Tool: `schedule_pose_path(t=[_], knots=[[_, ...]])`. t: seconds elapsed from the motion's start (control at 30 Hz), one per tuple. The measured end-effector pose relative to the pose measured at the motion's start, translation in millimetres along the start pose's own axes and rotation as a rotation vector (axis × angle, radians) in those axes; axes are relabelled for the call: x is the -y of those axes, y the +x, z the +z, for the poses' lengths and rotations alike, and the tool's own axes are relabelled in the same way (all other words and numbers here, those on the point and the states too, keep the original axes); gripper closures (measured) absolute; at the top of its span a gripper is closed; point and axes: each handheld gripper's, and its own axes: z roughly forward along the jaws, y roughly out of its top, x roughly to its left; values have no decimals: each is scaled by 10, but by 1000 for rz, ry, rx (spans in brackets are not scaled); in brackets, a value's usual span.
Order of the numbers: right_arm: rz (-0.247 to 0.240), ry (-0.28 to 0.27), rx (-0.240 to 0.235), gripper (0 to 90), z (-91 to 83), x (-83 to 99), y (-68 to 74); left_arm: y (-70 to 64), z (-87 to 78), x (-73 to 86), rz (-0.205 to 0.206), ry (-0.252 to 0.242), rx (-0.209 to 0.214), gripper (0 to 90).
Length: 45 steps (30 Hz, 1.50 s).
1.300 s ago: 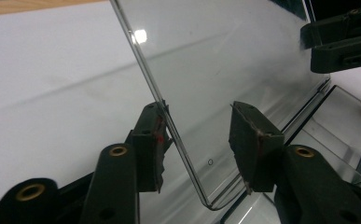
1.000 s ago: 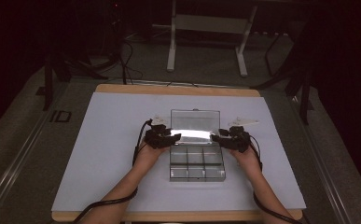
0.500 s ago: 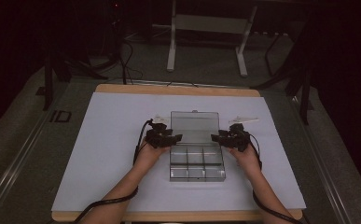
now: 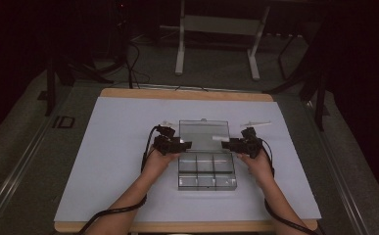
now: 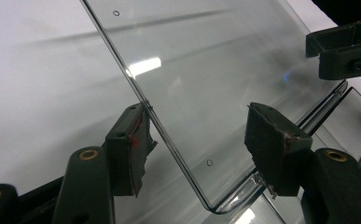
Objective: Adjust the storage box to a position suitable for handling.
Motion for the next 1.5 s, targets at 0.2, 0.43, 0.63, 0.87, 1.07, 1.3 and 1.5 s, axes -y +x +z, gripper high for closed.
schedule_pose_path(t=[0.2,0.43,0.63,0.87,1.07,1.3,1.5], knots=[[-9,11,21,499,14,11,18,43,26,11,-47,19,17,378],[-9,28,21,511,37,19,19,35,52,16,-51,42,-2,314],[-19,26,18,495,41,18,21,19,33,11,-11,29,50,214],[-56,26,26,477,14,3,40,-39,-17,0,71,11,35,128],[-83,23,20,427,-37,-7,35,-70,-103,-5,115,-8,47,93],[-101,11,28,396,-134,-12,13,-97,-226,21,149,-30,37,93],[-109,6,33,380,-228,32,-28,-114,-360,91,164,-38,32,93]])
